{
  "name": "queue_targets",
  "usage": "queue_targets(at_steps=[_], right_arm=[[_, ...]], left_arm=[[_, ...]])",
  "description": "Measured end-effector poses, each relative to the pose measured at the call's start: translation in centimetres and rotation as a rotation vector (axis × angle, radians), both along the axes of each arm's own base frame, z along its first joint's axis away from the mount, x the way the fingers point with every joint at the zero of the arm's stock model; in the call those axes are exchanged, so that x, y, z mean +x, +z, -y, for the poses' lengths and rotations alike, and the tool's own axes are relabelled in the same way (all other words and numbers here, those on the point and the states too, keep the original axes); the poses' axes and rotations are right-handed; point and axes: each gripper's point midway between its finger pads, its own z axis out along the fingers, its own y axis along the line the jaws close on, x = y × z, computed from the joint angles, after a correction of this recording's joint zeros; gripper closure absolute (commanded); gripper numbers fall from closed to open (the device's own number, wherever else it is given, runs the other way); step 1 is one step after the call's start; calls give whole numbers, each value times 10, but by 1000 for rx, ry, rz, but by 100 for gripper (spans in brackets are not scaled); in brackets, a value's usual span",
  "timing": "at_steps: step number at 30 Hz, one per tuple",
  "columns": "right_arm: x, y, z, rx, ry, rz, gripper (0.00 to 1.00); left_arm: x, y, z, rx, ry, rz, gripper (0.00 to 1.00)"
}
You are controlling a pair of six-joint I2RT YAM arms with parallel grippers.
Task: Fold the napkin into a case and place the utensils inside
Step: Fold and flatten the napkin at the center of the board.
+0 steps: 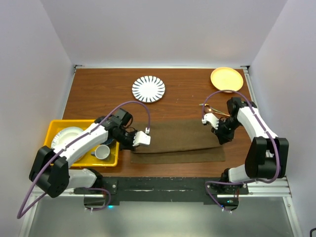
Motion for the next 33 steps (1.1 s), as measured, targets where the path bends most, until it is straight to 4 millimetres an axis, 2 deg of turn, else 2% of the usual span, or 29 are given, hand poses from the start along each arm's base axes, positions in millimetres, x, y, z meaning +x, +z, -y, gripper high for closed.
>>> queue_targets(at_steps=[4, 9, 11, 13, 14, 17, 19, 23, 28, 30, 33], right_arm=[[-6, 3, 0, -7, 20, -5, 100], [-23, -8, -5, -25, 71, -58, 100], [-29, -13, -8, -29, 95, -78, 95], [-33, -17, -11, -32, 113, -98, 79], [-34, -19, -12, -32, 115, -107, 57], [-36, -23, -12, -38, 111, -138, 39], [-37, -21, -12, -40, 109, -151, 35], [-25, -1, -14, -26, 102, -119, 33], [3, 26, -21, 3, 60, -41, 40], [9, 25, -23, 6, 28, -47, 41], [15, 11, -23, -5, -28, -94, 43]], left_arm=[[-3, 5, 1, -3, -11, 5, 100], [-8, 2, 4, 7, -37, 4, 100], [-10, -2, 3, 14, -42, 4, 100], [-11, -7, 1, 28, -43, -1, 100], [-11, -10, 0, 36, -42, -2, 96], [-9, -15, -2, 60, -41, -5, 63], [-10, -16, -4, 70, -46, -4, 55], [-15, -8, -6, 68, -50, -14, 52], [-5, 15, 5, 12, -31, 31, 52], [0, 15, 8, 2, -7, 39, 53], [11, 12, 14, -5, 32, 50, 55]])
